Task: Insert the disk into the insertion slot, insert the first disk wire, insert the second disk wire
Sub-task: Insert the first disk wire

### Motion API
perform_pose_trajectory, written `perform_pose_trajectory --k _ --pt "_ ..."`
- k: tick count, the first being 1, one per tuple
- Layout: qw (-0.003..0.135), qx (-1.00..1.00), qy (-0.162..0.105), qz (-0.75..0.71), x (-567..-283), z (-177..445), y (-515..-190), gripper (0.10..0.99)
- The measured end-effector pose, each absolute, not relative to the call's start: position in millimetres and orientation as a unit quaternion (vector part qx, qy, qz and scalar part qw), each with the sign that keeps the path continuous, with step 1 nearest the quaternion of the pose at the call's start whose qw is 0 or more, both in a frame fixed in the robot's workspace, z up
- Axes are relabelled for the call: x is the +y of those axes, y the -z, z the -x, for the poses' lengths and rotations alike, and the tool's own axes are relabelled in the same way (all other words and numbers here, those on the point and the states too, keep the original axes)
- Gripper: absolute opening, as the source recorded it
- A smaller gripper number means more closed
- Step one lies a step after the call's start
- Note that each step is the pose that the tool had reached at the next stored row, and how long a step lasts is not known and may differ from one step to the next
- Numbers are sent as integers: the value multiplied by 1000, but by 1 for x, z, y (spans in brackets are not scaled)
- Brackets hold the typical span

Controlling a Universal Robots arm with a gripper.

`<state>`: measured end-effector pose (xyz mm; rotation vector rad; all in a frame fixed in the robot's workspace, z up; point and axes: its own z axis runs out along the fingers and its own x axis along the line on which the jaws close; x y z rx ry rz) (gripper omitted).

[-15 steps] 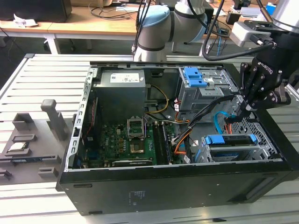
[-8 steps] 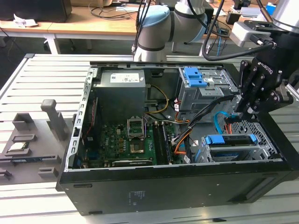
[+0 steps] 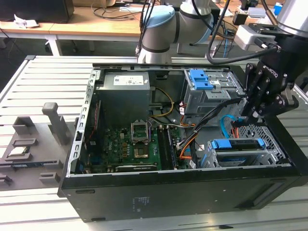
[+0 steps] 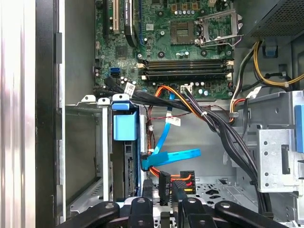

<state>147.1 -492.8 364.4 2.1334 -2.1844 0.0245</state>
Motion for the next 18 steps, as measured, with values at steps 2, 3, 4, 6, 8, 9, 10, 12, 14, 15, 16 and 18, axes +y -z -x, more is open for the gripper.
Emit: perform_pose_trajectory --k 2,3,4,6,8,9,10,12,14,15,16,18 --pt "44 -715 -8 -698 -493 -147 -362 302" --pt "44 -715 -8 -698 -493 -147 -360 302" --pt "44 -715 -8 -698 -493 -147 -358 302" --pt "44 -715 -8 -698 -493 -147 -356 302" --pt "44 -715 -8 -698 -493 -147 -354 302" --pt "44 -715 -8 -698 -493 -147 -354 302" --pt "44 -715 -8 -698 -493 -147 -354 302" --pt "45 -715 -9 -698 -493 -147 -354 302" --pt "45 -715 -9 -698 -493 -147 -354 302" --pt "45 -715 -9 -698 -493 -147 -353 302" --pt "45 -715 -9 -698 -493 -147 -353 286" --pt "45 -715 -9 -698 -493 -147 -353 169"
